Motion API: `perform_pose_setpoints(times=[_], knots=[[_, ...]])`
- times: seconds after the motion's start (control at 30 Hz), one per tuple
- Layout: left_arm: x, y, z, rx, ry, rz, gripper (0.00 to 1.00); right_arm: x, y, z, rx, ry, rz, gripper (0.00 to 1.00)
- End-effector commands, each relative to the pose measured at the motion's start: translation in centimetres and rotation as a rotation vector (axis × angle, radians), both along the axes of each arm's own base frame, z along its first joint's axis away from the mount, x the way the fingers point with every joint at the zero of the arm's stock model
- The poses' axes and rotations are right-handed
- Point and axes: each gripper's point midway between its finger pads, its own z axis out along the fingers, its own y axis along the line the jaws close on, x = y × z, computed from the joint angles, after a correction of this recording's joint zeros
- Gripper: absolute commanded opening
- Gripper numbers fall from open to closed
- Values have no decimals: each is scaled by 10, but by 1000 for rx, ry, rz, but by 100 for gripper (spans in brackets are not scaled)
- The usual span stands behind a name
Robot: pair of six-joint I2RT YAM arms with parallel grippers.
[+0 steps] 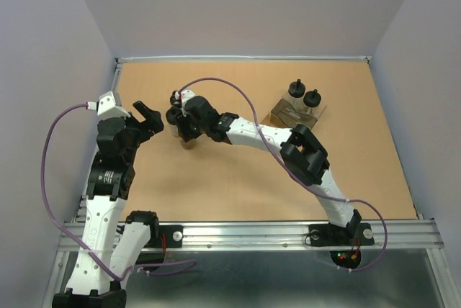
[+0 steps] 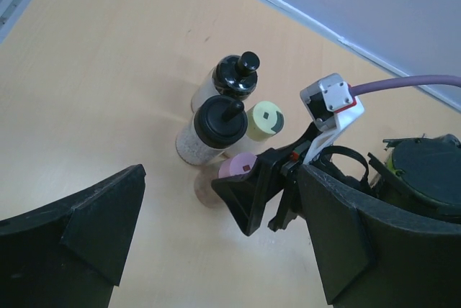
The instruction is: Organize the condiment bottles
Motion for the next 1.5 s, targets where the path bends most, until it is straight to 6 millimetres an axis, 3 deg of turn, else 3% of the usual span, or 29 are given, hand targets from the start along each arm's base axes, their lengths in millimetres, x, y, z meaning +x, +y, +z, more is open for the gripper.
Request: perform_pose_setpoints(times=[0.0, 0.03, 0.1, 0.13, 0.2, 0.33, 0.37, 0.47, 0.63, 0.67, 0.73, 0.9, 1.0, 1.2, 1.47], knots=[[-1, 1, 14, 13, -48, 4, 99, -1, 13, 22, 68, -11, 5, 47], [0, 1, 14, 11, -50, 1, 99, -1, 10, 20, 63, -8, 0, 34], [1, -2, 13, -3, -52, -10, 99, -5, 1, 21, 46, -13, -10, 23], [1, -3, 13, -6, -56, -14, 99, -5, -3, 25, 45, -20, -18, 11], [2, -6, 11, -19, -55, -28, 99, -7, -21, 38, 36, -39, -50, 0], [4, -11, 7, -32, -53, -47, 99, -18, -68, 62, 27, -61, -120, 1], [5, -11, 8, -33, -57, -45, 99, -22, -92, 79, 48, -70, -165, 0], [7, -13, 4, -40, -54, -56, 99, -22, -136, 102, 82, -86, -263, 0], [12, -17, 1, -42, -50, -74, 99, -1, -234, 151, 102, -179, -519, 0], [13, -17, 0, -42, -44, -76, 99, 8, -261, 151, 48, -200, -617, 1], [15, -17, 0, -41, -44, -78, 99, 16, -287, 154, 15, -213, -716, 1], [18, -24, 0, -38, -37, -118, 99, 39, -361, 138, -18, -183, -955, 0], [19, -25, 0, -32, -31, -127, 99, 48, -384, 124, -15, -143, -1015, 0], [19, -24, 7, -13, -37, -131, 99, 55, -413, 93, -50, -81, -1094, 1], [18, -24, 7, -5, -33, -132, 99, 49, -435, 41, -109, -7, -1158, 0]])
